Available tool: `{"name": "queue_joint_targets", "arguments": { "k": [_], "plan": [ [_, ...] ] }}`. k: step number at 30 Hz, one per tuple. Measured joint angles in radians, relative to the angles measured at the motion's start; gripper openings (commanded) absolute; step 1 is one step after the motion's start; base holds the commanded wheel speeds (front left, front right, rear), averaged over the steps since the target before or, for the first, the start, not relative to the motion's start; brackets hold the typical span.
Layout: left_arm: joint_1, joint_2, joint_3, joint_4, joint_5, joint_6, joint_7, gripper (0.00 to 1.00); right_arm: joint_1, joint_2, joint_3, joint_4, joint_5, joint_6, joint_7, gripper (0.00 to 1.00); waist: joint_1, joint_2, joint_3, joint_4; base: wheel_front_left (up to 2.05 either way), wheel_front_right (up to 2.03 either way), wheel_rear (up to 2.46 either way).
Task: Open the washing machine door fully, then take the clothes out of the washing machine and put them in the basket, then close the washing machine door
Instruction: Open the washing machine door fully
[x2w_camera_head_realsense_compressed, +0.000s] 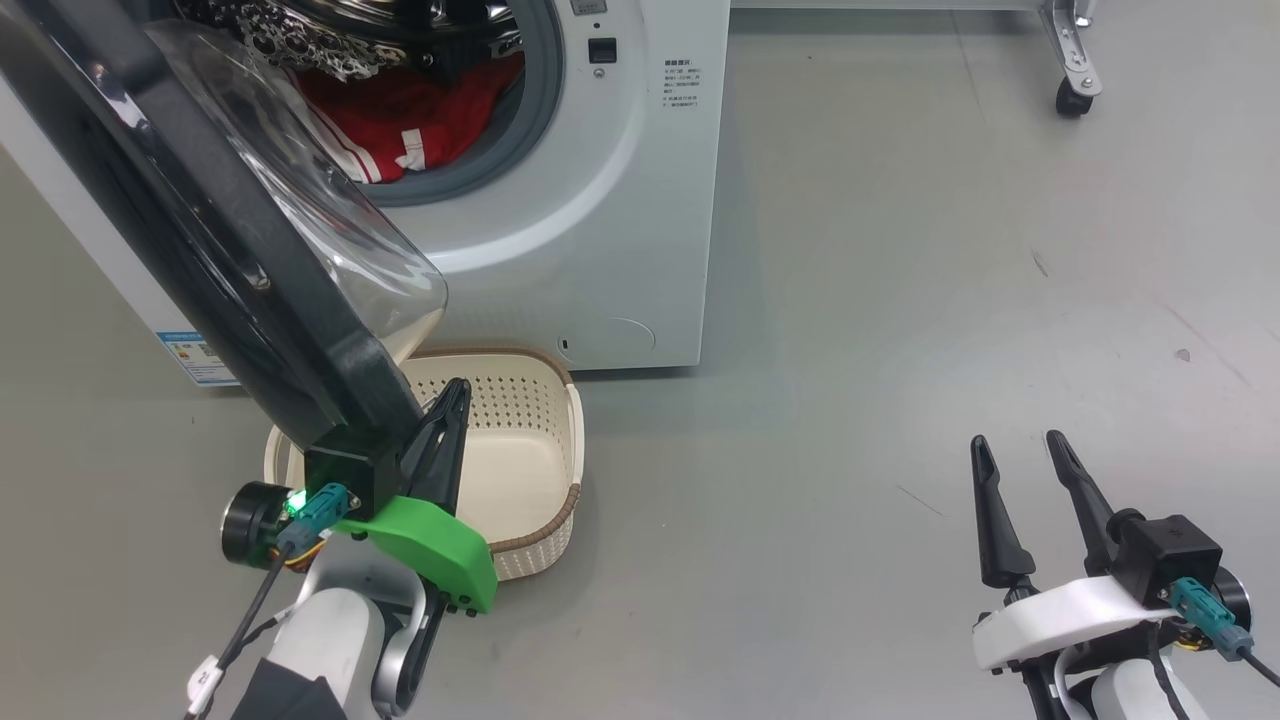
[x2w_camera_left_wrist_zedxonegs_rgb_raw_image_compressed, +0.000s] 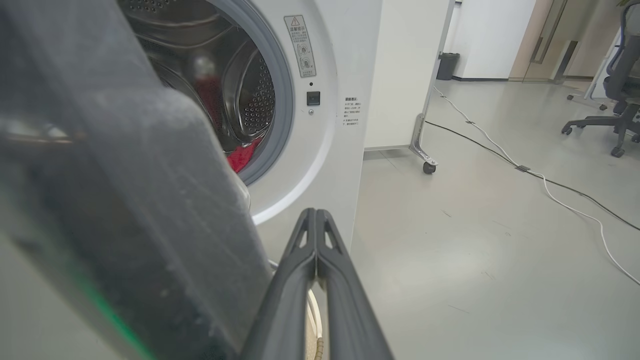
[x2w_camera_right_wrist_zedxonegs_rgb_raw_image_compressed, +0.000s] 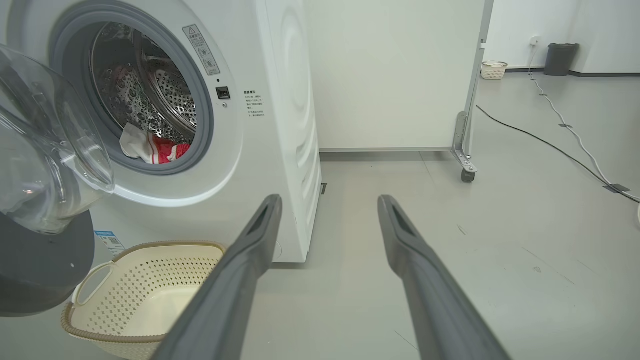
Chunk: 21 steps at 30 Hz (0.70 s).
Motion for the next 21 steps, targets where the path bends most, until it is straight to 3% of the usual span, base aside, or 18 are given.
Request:
{"name": "queue_joint_targets", "arguments": {
  "k": [21],
  "plan": [
    [-0.035, -0.013, -0.038, 0.093, -0.006, 0.0, -0.052, 0.0, -0.002, 0.004, -0.025, 0.012, -0.017, 0.014, 0.0, 1.0, 0.0, 0.0, -0.009, 0.042, 0.0, 0.0, 0.0]
  ]
}}
